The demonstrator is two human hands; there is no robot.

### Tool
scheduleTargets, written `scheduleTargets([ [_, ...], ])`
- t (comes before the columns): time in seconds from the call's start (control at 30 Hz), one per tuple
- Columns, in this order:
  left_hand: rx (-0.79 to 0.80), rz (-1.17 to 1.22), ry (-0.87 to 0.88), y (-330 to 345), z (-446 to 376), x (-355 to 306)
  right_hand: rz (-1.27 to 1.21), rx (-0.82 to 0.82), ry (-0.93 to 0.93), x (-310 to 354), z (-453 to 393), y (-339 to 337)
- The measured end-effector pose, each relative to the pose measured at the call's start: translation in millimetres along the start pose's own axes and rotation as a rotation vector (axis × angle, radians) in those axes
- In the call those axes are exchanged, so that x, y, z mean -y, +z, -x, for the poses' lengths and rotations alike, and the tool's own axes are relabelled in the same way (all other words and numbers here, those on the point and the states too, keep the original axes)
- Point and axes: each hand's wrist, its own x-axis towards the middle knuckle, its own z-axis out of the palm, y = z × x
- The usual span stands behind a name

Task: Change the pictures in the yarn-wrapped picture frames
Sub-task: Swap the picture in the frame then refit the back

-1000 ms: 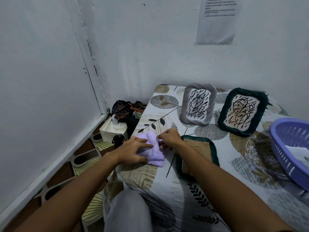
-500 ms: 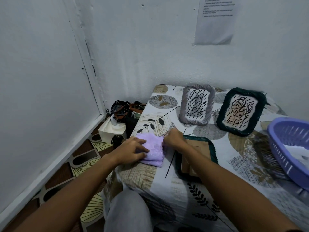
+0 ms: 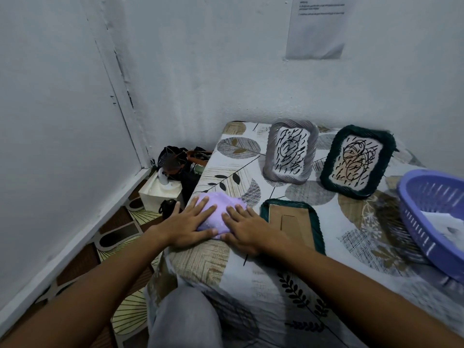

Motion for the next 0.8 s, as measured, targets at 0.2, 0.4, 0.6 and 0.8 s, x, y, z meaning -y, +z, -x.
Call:
scheduleTargets([
  [0.2, 0.025, -0.029, -0.012, -18.0, -30.1, 13.0, 0.013, -0.076, 0.021, -12.7, -25.5, -5.5],
  [0.4, 0.035, -0.013, -0.027, -22.8, -40.9, 15.9, -0.006, -0.087, 0.026, -23.7, -37.9, -7.3],
  [0.6, -0.194, 0.108, 0.034, -28.1, -34.8, -4.6, -0.270, -0.232, 0.099, -29.6, -5.5, -30.3],
  [0.8, -0.380, 0.361, 0.191, -33.8, -26.1, -82.8, -0.683, -0.510, 0.443, -67.7, 61.9, -44.3],
])
